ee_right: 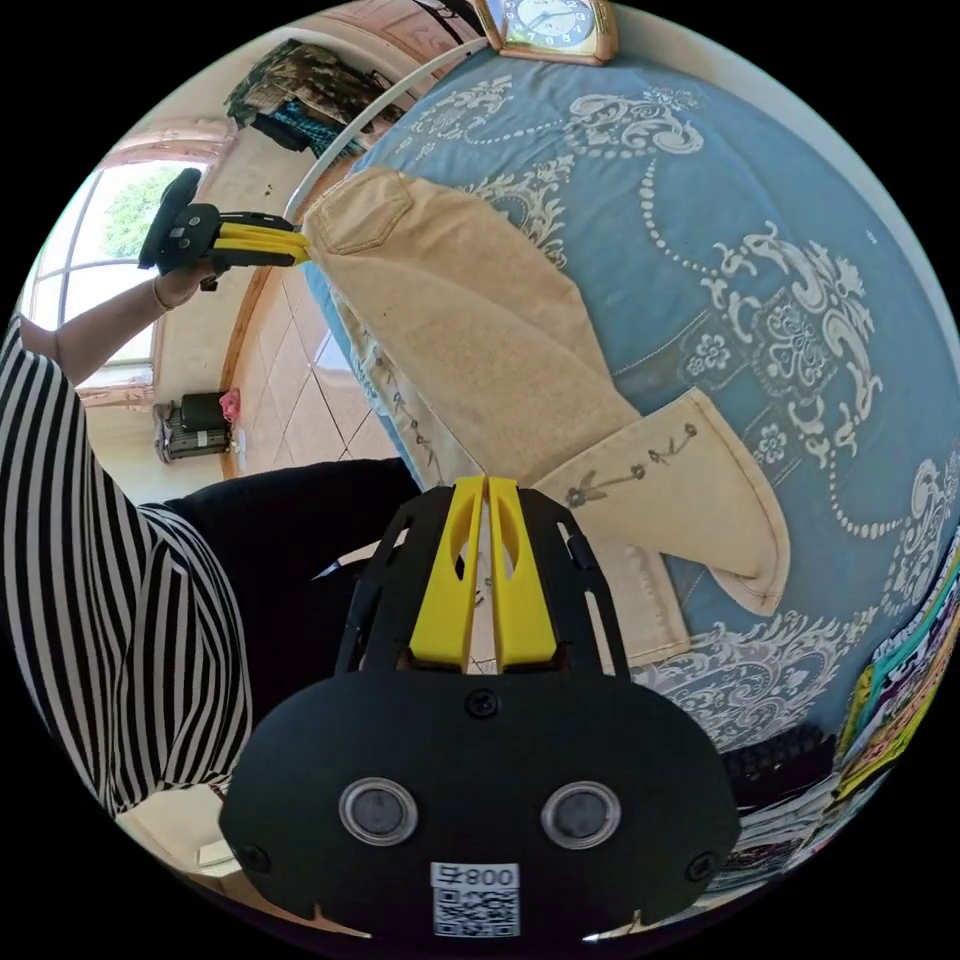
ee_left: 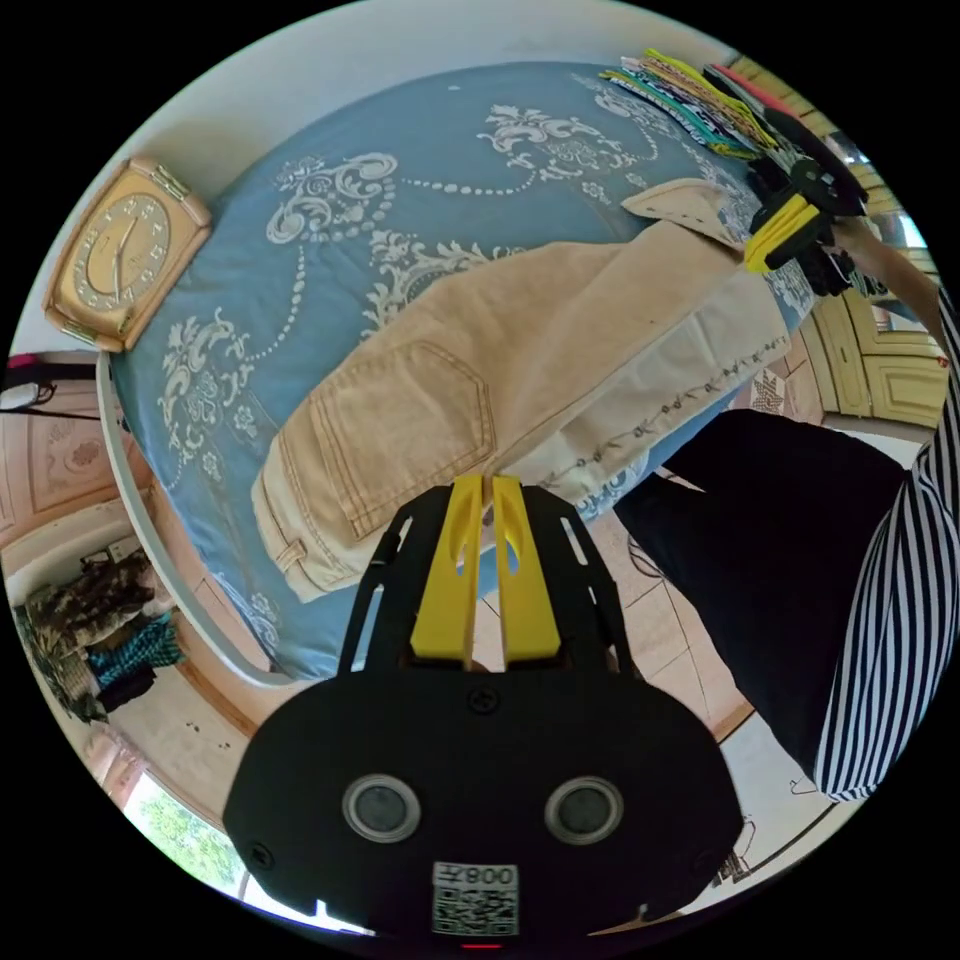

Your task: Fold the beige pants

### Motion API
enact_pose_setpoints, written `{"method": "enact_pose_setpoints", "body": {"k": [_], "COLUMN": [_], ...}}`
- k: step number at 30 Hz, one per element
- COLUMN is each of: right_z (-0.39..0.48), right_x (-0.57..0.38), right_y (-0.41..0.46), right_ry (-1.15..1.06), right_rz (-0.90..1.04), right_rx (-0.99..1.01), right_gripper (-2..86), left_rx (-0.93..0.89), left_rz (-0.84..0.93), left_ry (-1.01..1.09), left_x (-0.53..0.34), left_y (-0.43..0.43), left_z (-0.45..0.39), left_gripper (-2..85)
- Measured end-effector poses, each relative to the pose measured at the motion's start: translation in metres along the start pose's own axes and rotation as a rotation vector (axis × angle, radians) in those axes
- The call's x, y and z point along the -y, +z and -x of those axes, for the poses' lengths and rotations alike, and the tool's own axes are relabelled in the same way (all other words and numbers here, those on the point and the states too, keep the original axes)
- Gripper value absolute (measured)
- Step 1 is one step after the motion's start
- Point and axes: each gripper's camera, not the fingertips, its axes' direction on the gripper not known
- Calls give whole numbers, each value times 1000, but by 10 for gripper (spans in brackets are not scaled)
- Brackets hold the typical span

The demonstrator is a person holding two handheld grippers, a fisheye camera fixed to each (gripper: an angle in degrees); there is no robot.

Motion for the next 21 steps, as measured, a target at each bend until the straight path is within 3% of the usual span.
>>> {"method": "enact_pose_setpoints", "body": {"k": [14,21], "right_z": [-3,-6], "right_x": [-32,-42], "right_y": [118,156], "right_ry": [121,164], "right_rz": [103,99], "right_rx": [46,-7], "right_gripper": [6,6], "left_rx": [-72,-145], "left_rz": [214,267], "left_ry": [90,35], "left_x": [16,37], "left_y": [111,139], "left_z": [-60,-73], "left_gripper": [21,21]}}
